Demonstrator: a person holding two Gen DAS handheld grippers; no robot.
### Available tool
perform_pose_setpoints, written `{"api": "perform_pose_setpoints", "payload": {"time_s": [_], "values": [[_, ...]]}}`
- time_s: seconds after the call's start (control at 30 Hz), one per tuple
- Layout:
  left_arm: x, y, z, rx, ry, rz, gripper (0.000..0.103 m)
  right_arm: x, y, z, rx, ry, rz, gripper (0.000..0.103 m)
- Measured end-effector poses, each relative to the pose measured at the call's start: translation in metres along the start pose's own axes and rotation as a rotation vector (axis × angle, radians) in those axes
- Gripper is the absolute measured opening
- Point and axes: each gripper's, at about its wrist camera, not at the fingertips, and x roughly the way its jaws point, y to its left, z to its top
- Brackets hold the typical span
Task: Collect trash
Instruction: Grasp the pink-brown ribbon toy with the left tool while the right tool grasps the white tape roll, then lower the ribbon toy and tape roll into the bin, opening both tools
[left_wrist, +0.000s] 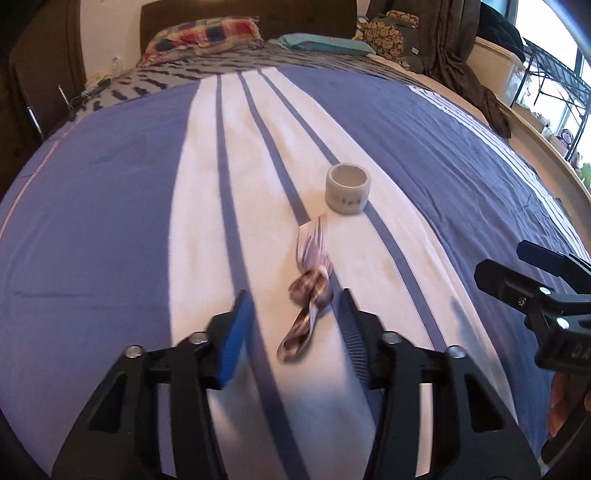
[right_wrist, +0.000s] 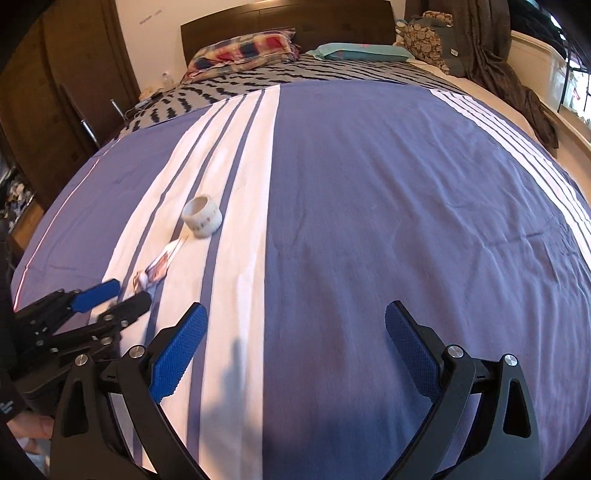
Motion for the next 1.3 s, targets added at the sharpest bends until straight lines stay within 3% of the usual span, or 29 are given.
{"api": "perform_pose_setpoints", "payload": {"time_s": [0.07, 0.17, 0.53, 0.63, 0.7, 0.77, 0.97, 1.3], "values": [[0.004, 0.002, 0.002, 0.003, -0.001, 0.003, 0.021, 0.006, 0.005, 0.005, -0.01, 0.002, 0.007, 0.096], [0.004, 0.011, 0.004, -0.01, -0.002, -0.015, 0.015, 0.014, 0.015, 0.012, -0.021, 0.001, 0.019, 0.095], [-0.001, 0.064, 0.009, -0.031, -0.014, 0.096, 0.012, 0.068, 0.066, 0.048, -0.053, 0.02, 0.047, 0.078], [-0.001, 0.068, 0.01, -0.023, -0.014, 0.093, 0.012, 0.078, 0.074, 0.052, -0.07, 0.016, 0.014, 0.065], [-0.002, 0.067, 0.01, -0.019, -0.013, 0.089, 0.012, 0.081, 0.076, 0.054, -0.081, 0.008, -0.001, 0.045], [-0.004, 0.065, 0.01, -0.017, -0.016, 0.081, 0.012, 0.08, 0.075, 0.057, -0.079, 0.015, 0.023, 0.034], [-0.029, 0.047, -0.001, 0.017, -0.034, 0.061, 0.012, 0.042, 0.069, 0.044, -0.096, -0.001, 0.043, 0.034], [-0.117, 0.007, -0.041, 0.035, -0.073, 0.027, 0.012, -0.081, 0.058, -0.017, -0.156, -0.091, 0.095, 0.034]]}}
